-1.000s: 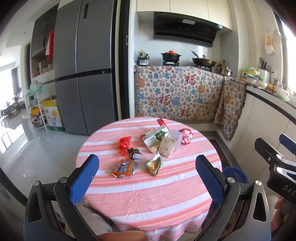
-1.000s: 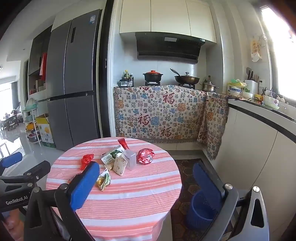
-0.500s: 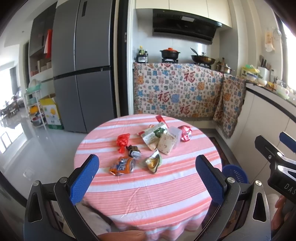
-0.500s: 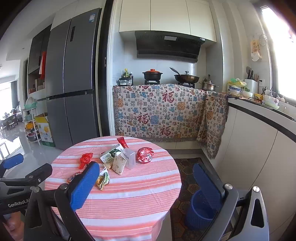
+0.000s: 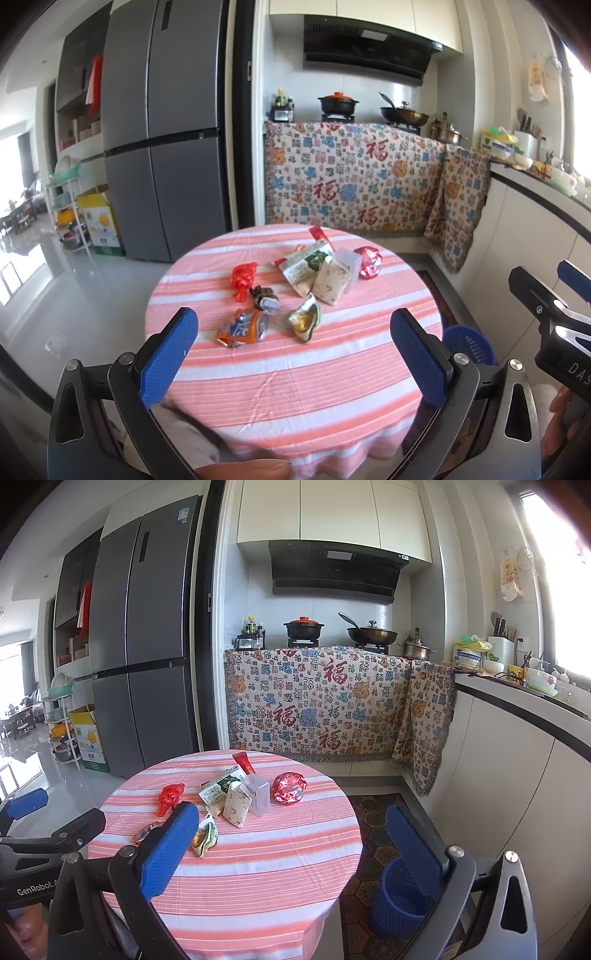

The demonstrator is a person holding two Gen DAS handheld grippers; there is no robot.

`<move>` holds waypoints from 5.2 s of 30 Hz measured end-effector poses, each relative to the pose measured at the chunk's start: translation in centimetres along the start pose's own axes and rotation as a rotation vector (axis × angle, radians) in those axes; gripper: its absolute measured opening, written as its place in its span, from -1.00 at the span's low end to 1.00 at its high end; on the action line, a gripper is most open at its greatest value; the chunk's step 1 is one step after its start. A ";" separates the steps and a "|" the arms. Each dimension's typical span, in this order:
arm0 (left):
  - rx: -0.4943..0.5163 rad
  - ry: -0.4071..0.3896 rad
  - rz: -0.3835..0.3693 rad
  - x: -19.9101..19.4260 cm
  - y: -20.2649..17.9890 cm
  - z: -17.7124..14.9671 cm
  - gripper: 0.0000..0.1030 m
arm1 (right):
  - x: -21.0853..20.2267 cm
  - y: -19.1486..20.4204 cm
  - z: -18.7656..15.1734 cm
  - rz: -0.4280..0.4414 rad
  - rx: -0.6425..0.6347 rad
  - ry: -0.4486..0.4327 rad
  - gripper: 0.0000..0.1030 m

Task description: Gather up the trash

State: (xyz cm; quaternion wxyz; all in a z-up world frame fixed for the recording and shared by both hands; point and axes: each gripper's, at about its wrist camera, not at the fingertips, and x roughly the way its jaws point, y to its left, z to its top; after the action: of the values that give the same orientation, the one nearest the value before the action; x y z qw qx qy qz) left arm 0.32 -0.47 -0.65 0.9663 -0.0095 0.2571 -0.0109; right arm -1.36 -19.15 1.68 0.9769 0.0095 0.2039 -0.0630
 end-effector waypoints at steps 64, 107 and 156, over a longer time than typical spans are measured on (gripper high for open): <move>-0.005 0.010 -0.001 0.6 -0.1 -0.5 0.99 | 0.3 0.9 -0.1 -0.003 -0.002 0.009 1.00; -0.079 0.144 0.064 6.6 6.6 -3.0 0.99 | 3.3 0.9 -2.6 0.013 0.038 0.049 1.00; 0.122 0.415 -0.182 26.5 7.6 -5.3 0.99 | 24.0 6.7 -11.1 0.372 -0.180 0.481 -0.19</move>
State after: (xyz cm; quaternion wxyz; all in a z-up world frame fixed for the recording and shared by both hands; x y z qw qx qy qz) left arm 20.78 6.37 -18.53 0.8865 0.0282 0.4474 -0.1151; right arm 16.86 -14.89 -18.10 0.8923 -0.0252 0.4288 0.1392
